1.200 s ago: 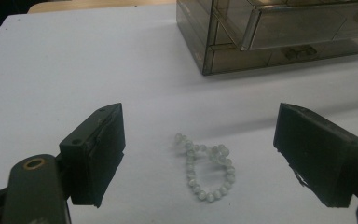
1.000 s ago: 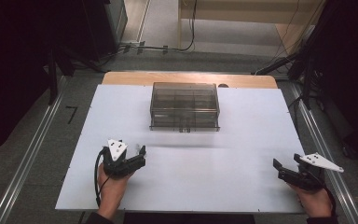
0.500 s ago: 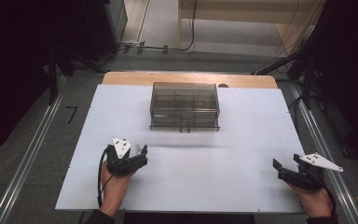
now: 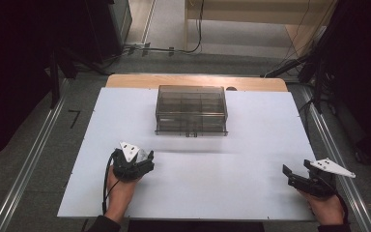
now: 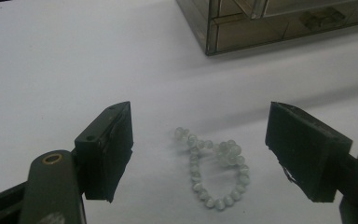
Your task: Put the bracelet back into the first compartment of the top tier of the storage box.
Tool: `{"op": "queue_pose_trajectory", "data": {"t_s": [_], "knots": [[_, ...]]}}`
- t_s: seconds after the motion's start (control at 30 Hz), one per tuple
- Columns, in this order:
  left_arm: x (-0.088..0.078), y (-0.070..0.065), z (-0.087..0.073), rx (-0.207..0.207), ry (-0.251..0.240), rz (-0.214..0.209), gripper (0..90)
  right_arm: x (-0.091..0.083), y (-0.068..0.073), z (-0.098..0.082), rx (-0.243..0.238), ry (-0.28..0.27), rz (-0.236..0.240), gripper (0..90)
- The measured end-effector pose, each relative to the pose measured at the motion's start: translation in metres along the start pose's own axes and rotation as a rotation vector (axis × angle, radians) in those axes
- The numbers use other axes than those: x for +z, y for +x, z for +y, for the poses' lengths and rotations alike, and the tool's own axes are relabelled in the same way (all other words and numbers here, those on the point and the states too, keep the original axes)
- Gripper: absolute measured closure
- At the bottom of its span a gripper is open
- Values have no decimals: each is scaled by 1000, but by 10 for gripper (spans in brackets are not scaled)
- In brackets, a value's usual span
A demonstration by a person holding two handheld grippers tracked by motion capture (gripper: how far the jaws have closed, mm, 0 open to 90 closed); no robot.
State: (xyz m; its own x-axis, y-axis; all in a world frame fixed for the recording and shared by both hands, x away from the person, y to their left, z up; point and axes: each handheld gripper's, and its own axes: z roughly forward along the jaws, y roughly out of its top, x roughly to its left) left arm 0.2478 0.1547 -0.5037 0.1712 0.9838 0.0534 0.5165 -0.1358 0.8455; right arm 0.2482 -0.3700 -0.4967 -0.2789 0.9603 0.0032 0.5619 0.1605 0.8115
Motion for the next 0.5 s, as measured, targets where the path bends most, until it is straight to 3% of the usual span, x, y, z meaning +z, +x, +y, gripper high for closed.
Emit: {"op": "queue_pose_trajectory", "data": {"t_s": [0.27, 0.5], "knots": [[5, 0, -1, 25, 33, 6, 264, 0, 0, 0, 0, 4, 2, 166], [10, -1, -3, 38, 66, -13, 300, 0, 0, 0, -3, 5, 3, 166]]}}
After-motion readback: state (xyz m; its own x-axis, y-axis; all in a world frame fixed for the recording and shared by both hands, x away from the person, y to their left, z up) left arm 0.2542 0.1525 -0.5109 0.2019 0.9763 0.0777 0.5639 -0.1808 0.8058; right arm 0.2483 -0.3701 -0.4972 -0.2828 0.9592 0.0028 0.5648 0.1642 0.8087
